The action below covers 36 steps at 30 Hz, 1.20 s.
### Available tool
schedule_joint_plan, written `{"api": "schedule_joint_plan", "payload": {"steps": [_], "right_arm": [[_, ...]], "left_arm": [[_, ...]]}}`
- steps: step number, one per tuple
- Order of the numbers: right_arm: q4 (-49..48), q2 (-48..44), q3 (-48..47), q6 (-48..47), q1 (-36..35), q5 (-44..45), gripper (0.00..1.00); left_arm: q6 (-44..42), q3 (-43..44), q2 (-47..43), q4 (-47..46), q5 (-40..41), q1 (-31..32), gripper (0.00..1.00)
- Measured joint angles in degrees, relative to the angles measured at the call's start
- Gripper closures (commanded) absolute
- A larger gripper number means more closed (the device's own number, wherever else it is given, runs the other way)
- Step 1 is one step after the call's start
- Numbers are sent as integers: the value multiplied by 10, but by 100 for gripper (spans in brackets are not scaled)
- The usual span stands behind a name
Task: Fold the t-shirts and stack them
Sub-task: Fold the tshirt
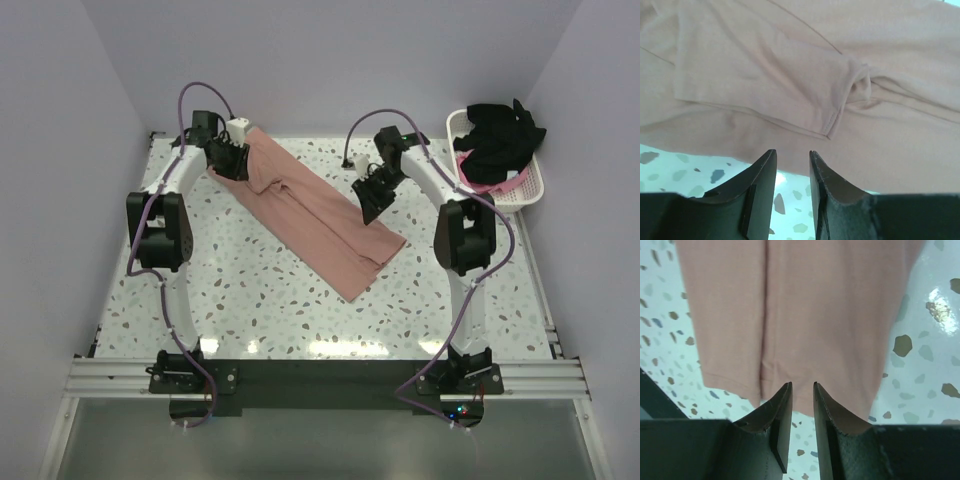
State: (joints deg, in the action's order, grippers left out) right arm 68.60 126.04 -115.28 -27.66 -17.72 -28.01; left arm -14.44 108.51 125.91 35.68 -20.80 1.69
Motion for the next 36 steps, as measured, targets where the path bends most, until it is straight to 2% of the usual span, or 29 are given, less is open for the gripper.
{"api": "schedule_joint_plan", "payload": {"steps": [4,8,14,17,23,26,29,33,36], "right_arm": [[-22,36,24,2,-18,42,78],[-52,37,109,0,-48,77,80],[-94,-32,236,3,-99,86,82],[-113,-72,306,9,-132,67,78],[-122,-122,409,37,-227,-28,62],[-117,-122,405,41,-245,-71,58],[-95,-121,356,40,-221,-95,56],[-89,-120,262,43,-157,-108,55],[-90,-114,192,50,-101,-106,55]], "left_arm": [[15,-38,-3,-2,-4,0,64],[24,-62,-2,1,-3,0,64],[30,-66,-2,-1,3,2,64],[30,-69,0,-1,16,9,64],[29,-77,31,-12,19,45,65],[26,-74,35,-25,21,67,66],[21,-26,66,-22,22,90,66],[19,113,152,-17,17,111,66],[19,226,221,-21,13,116,58]]}}
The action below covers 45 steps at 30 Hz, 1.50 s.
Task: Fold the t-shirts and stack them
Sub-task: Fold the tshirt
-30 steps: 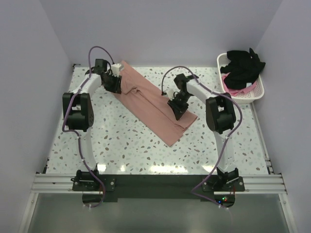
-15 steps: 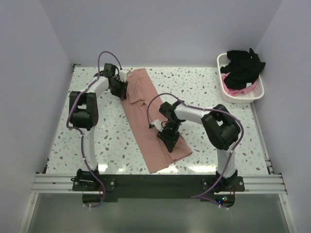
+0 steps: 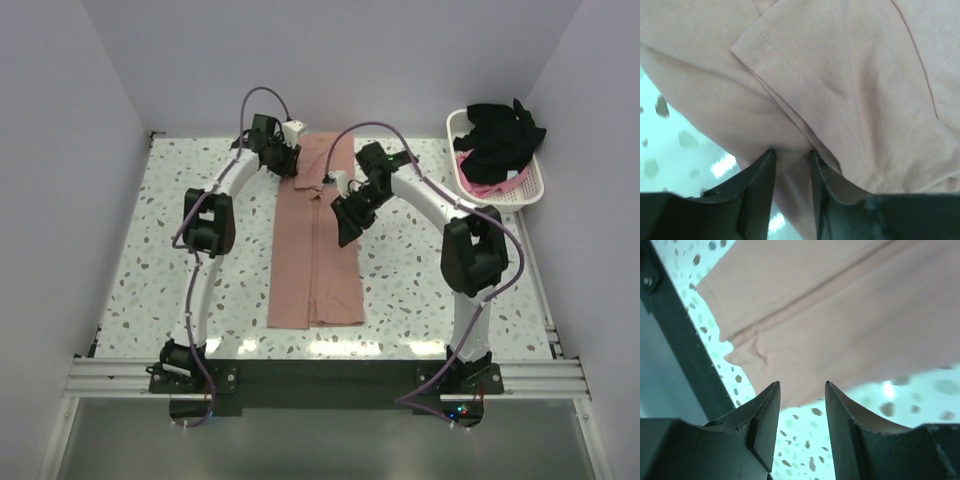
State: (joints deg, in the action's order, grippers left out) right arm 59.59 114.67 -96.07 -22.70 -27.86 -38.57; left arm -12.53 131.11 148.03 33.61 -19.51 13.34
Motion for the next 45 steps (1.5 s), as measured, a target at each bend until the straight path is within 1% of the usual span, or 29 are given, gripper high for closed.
{"api": "schedule_joint_plan", "payload": {"steps": [1,2,4,6,9,11,13,16,17,18,19,20,22,24,26,30,33,37,45], "right_arm": [[1,3,-15,2,12,3,55],[1,9,-33,2,25,6,55],[3,22,-62,5,40,14,55],[3,33,-79,8,42,19,55],[5,36,-82,10,38,25,55],[3,34,-77,12,35,30,56],[-7,27,-51,15,34,33,57],[-16,23,-12,26,33,43,58],[-22,23,-3,30,32,47,58],[-26,23,4,35,32,52,58],[-30,23,7,38,32,55,58],[-37,23,7,42,32,59,58],[-51,25,6,52,33,62,58],[-60,35,-1,62,34,63,58],[-74,52,-10,74,35,63,57],[-93,90,-32,96,39,73,56],[-106,115,-47,108,40,82,56],[-115,134,-58,119,42,95,56],[-117,136,-58,125,42,116,56]], "left_arm": [[-1,30,20,-8,-2,1,55],[-2,38,27,-23,-5,1,51],[-5,10,17,-54,-12,0,43],[-12,-63,-24,-86,-19,0,41],[-25,-180,-115,-94,-46,-5,40],[-40,-277,-203,-110,-85,-11,39],[-69,-370,-309,-109,-126,-22,39],[-155,-522,-511,-116,-193,-40,38],[-182,-561,-564,-114,-205,-41,38],[-231,-612,-637,-104,-226,-37,39],[-270,-651,-690,-97,-240,-26,39],[-301,-682,-723,-91,-248,-13,39],[-369,-748,-782,-65,-266,35,40],[-413,-802,-799,-47,-269,91,41],[-438,-845,-791,-39,-258,143,42],[-452,-899,-788,-50,-228,245,43],[-456,-917,-781,-73,-201,302,44],[-458,-921,-742,-104,-171,345,45],[-455,-924,-687,-164,-132,370,49]]}}
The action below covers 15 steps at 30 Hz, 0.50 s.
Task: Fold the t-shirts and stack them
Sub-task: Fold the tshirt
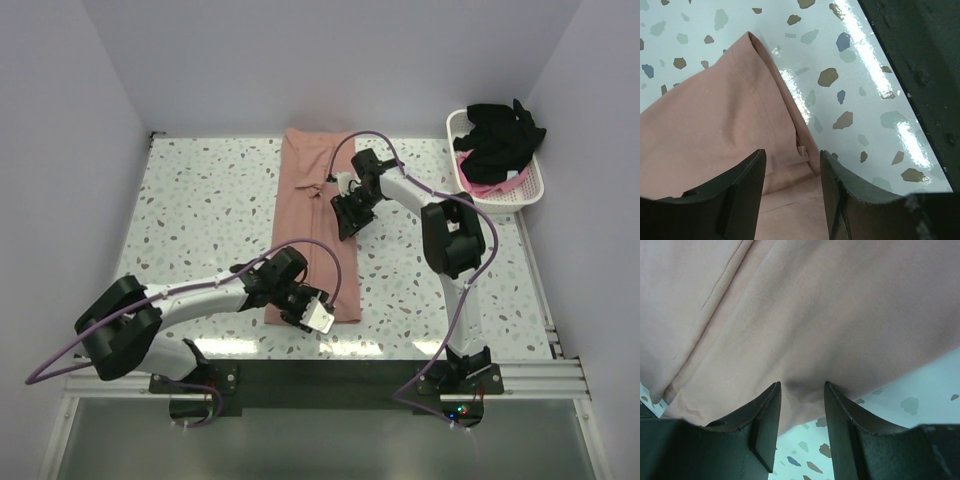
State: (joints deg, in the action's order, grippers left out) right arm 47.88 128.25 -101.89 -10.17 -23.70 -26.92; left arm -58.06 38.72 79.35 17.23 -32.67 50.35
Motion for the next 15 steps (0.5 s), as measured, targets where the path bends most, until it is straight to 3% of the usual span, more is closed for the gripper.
{"api": "schedule_joint_plan", "payload": {"steps": [7,9,15], "right_arm": [[-2,0,0,1,0,7,57],[-2,0,0,1,0,9,57],[-3,1,0,1,0,21,57]], "left_arm": [[0,0,28,-38,16,5,55],[0,1,40,-44,18,6,61],[-1,1,51,-45,24,8,94]]}}
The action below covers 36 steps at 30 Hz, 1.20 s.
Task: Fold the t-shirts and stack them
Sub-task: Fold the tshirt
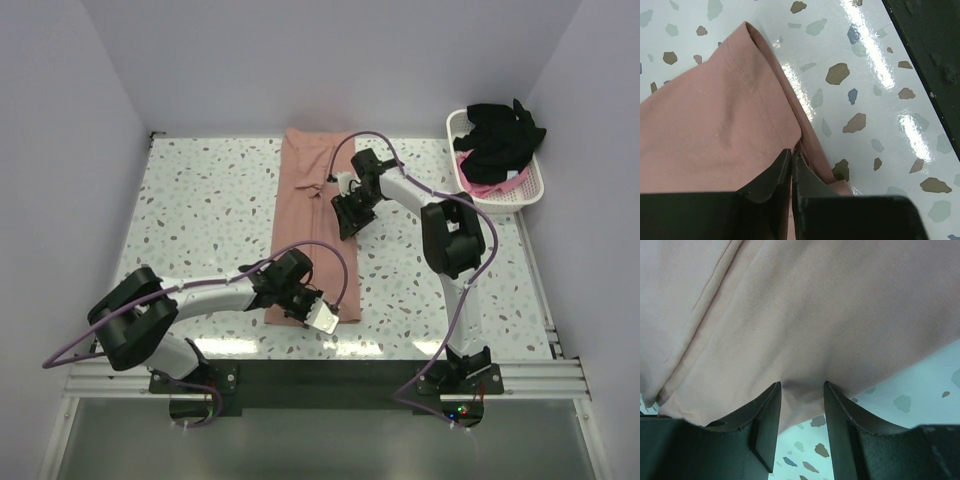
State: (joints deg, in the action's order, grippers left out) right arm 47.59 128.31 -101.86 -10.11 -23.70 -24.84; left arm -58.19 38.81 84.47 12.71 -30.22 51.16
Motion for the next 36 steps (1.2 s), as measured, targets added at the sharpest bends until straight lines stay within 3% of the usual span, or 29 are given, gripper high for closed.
{"api": "schedule_joint_plan", "payload": {"steps": [1,12,29,32,36], "right_arm": [[0,1,0,0,0,2,57],[11,15,-22,0,0,12,57],[28,15,-30,-33,1,-54,54],[42,13,-31,-49,1,-57,54],[59,-7,-31,-68,1,-53,47]], "left_arm": [[1,0,-1,1,0,0,100],[1,-20,-80,8,-2,0,100],[8,-32,-68,17,-2,0,100],[7,-32,-65,21,-1,0,88],[14,-32,-70,34,-1,0,60]]}}
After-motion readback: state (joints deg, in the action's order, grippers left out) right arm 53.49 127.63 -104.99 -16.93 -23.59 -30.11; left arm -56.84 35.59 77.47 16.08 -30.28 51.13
